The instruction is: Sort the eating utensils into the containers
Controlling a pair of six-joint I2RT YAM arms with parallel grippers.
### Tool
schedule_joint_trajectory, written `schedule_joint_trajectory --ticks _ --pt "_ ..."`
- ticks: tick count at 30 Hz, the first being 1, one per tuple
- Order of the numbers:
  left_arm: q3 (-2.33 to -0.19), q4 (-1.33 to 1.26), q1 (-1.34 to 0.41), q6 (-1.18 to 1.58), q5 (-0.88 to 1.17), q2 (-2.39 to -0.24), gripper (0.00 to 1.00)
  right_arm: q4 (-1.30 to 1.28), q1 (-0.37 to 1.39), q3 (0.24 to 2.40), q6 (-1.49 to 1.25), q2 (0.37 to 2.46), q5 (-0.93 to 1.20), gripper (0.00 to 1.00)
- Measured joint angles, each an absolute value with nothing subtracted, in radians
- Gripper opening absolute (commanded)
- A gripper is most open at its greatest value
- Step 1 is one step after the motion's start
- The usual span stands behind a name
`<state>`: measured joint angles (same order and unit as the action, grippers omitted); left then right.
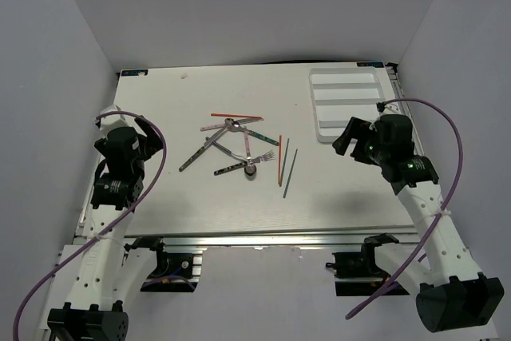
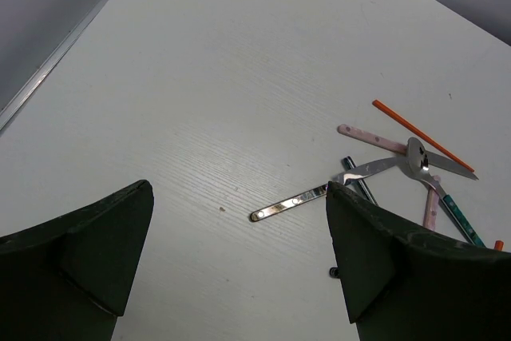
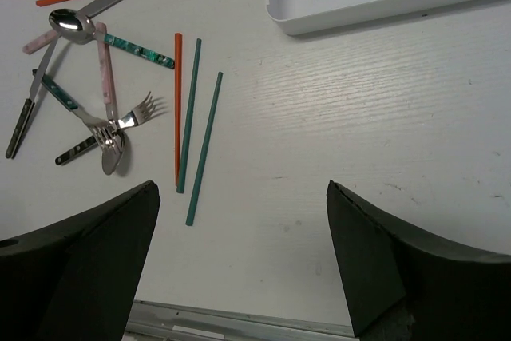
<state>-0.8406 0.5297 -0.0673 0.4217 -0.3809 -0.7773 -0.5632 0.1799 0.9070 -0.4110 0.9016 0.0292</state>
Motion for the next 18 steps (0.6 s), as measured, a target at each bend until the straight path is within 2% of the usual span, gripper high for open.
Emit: schedule_joint_trajectory --ticks 9,12,15,18 --pt "-0.841 0.522 -0.068 0.424 -0.381 -0.784 0.98 -0.425 0.208 0.887 -0.521 0.930 0.183 0.89" --pt "-0.841 0.522 -0.068 0.424 -0.380 -0.794 0.98 -0.413 0.389 0.926 -0.562 1.011 0.099 0.89" --pt "-0.841 0.522 -0.067 0.424 -0.380 -0.800 0.98 -0.447 0.578 1.048 -0.598 1.201 -0.058 0.89" --pt "-0.841 0.523 -0.067 0.424 -0.380 -0.805 0.98 -0.472 0.686 1.111 -0.639 1.367 -0.229 0.88"
